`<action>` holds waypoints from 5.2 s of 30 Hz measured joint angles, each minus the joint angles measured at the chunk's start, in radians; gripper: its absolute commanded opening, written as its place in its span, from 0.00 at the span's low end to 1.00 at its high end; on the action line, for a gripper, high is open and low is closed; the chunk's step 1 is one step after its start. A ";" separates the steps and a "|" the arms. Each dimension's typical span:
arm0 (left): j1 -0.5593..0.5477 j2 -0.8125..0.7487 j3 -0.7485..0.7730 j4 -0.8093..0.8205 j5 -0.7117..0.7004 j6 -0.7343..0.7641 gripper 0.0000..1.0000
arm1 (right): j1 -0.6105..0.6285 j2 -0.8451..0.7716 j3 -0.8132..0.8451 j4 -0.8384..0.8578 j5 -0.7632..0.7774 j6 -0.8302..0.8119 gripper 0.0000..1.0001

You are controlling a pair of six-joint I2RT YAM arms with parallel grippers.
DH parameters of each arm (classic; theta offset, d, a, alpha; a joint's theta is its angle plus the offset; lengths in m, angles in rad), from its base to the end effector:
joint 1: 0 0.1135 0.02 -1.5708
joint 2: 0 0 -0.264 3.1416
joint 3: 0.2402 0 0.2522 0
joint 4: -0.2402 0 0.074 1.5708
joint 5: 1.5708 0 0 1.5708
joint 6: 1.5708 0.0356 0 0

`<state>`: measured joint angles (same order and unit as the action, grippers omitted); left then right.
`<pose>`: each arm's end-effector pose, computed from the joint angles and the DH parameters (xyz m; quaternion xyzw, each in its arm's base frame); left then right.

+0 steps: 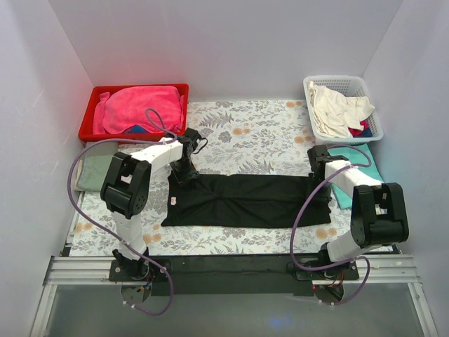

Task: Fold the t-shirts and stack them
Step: Rotate the tshirt 90 degrees

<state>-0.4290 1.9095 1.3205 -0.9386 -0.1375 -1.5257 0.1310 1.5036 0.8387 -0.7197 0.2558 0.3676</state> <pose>0.3198 -0.1409 0.1671 -0.5212 0.8504 0.0205 0.0690 0.2512 0.0240 0.1664 0.1283 0.9792 -0.1003 0.1207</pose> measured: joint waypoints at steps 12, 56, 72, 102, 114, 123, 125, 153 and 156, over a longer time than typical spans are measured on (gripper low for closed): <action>0.087 0.082 0.110 -0.010 0.008 0.043 0.18 | 0.000 -0.010 0.193 -0.067 0.099 0.001 0.34; -0.026 -0.020 0.162 0.200 0.097 0.352 0.37 | 0.123 0.037 0.330 -0.064 0.006 0.021 0.35; -0.056 0.068 0.113 0.237 0.164 0.339 0.37 | 0.123 0.037 0.330 -0.063 0.022 0.021 0.35; -0.080 0.093 0.117 0.231 0.098 0.317 0.00 | 0.123 0.036 0.323 -0.063 0.033 0.021 0.35; -0.093 0.035 0.117 0.160 0.063 0.281 0.00 | 0.123 0.034 0.315 -0.063 0.033 0.019 0.34; -0.106 -0.092 0.039 0.131 0.063 0.227 0.00 | 0.123 0.033 0.308 -0.063 0.033 0.018 0.34; -0.114 -0.110 0.019 0.124 0.068 0.216 0.01 | 0.123 0.033 0.308 -0.063 0.033 0.018 0.34; -0.207 -0.187 0.007 0.039 -0.099 0.122 0.30 | 0.132 0.035 0.308 -0.063 0.029 0.001 0.35; -0.207 -0.080 0.059 0.042 -0.109 0.113 0.30 | 0.133 0.035 0.308 -0.062 0.027 -0.002 0.35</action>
<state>-0.6361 1.8290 1.3792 -0.8963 -0.2462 -1.4128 0.2642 1.5387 1.1469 -0.7818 0.2829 0.3653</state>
